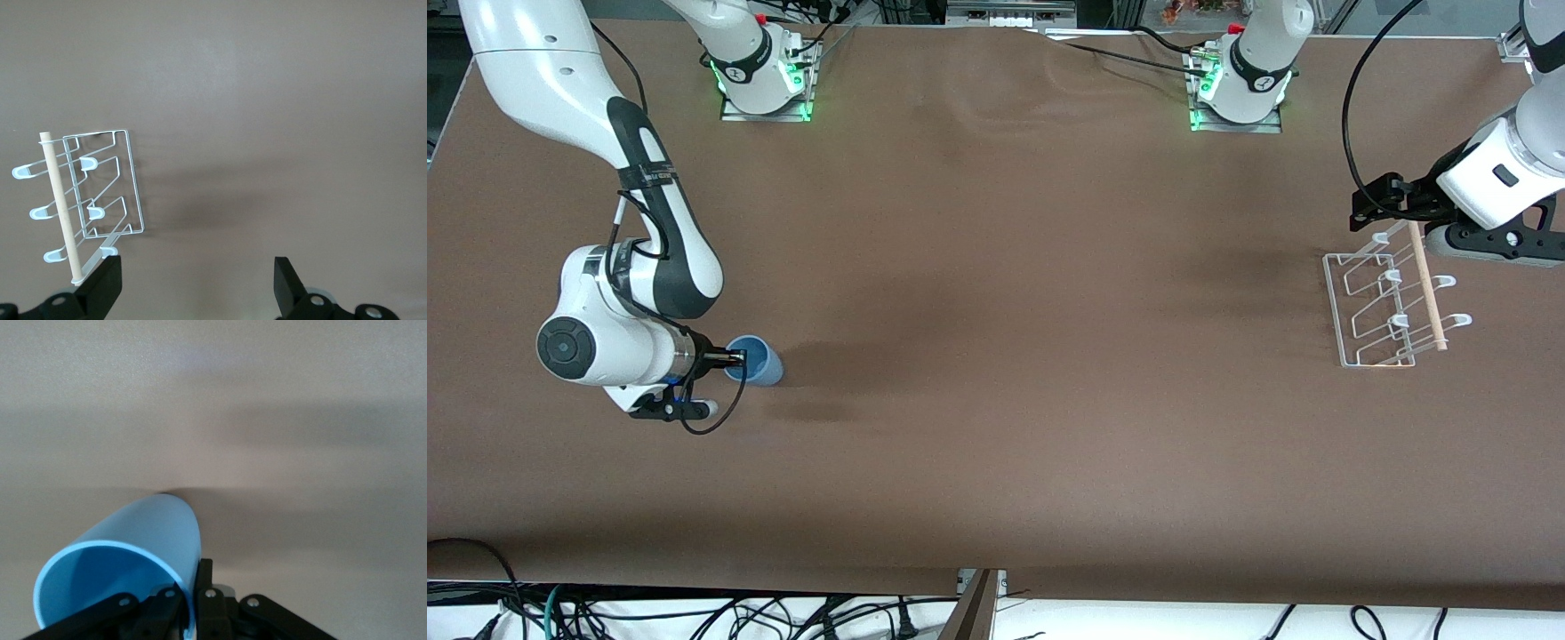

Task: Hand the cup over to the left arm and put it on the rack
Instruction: 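Close the right gripper on the cup and lift it sideways, then carry the cup toward the left gripper while the left gripper approaches, then close the left gripper on the cup base beside the right gripper, then open the right gripper and withdraw it while the left gripper lifts the cup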

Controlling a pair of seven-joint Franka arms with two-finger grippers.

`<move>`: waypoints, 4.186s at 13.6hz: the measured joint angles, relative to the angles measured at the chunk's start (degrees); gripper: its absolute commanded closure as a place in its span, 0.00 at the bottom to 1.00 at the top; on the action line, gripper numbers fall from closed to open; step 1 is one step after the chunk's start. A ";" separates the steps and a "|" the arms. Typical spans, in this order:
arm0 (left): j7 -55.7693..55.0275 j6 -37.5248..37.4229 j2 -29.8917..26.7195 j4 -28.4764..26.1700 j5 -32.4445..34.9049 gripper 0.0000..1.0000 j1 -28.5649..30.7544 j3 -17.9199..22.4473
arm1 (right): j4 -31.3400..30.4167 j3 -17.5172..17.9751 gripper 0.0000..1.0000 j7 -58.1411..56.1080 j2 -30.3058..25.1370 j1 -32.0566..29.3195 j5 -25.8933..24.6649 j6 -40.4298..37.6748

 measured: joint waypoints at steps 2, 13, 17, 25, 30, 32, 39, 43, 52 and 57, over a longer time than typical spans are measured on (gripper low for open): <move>0.00 -0.02 0.04 0.01 0.00 0.00 -0.01 -0.27 | 0.92 0.53 1.00 -0.01 -0.01 -0.01 0.84 0.35; 0.03 -0.29 2.58 0.02 -4.99 0.00 -0.70 -4.21 | 14.53 12.16 1.00 27.59 0.40 9.89 24.62 0.19; 3.61 1.98 6.45 0.34 -18.76 0.00 -1.66 -5.42 | 18.42 12.31 1.00 35.67 2.77 16.68 31.71 9.35; 42.39 13.71 11.70 1.12 -34.83 0.00 -1.52 -5.37 | 19.26 13.28 1.00 43.40 3.81 24.10 37.75 15.96; 66.10 20.15 15.42 1.09 -43.73 0.00 -2.40 -5.85 | 21.85 14.15 1.00 43.87 3.83 24.10 44.00 16.68; 72.85 23.23 16.79 1.08 -45.75 0.00 -3.75 -6.85 | 23.50 14.56 1.00 45.50 3.83 24.08 45.17 16.68; 79.17 25.69 17.39 1.06 -46.08 0.65 -6.28 -8.92 | 24.88 15.57 1.00 47.55 3.83 24.10 45.52 16.71; 82.34 26.34 17.37 1.09 -46.08 1.00 -6.13 -8.88 | 25.07 15.63 0.54 47.90 3.84 24.08 45.61 16.67; 82.34 25.57 17.33 1.09 -45.99 1.00 -5.70 -8.78 | 25.47 15.61 0.00 47.90 3.83 22.70 45.63 16.70; 74.04 20.60 17.10 1.13 -31.62 1.00 -5.65 -8.79 | 25.97 15.49 0.00 47.65 3.82 19.27 45.62 10.87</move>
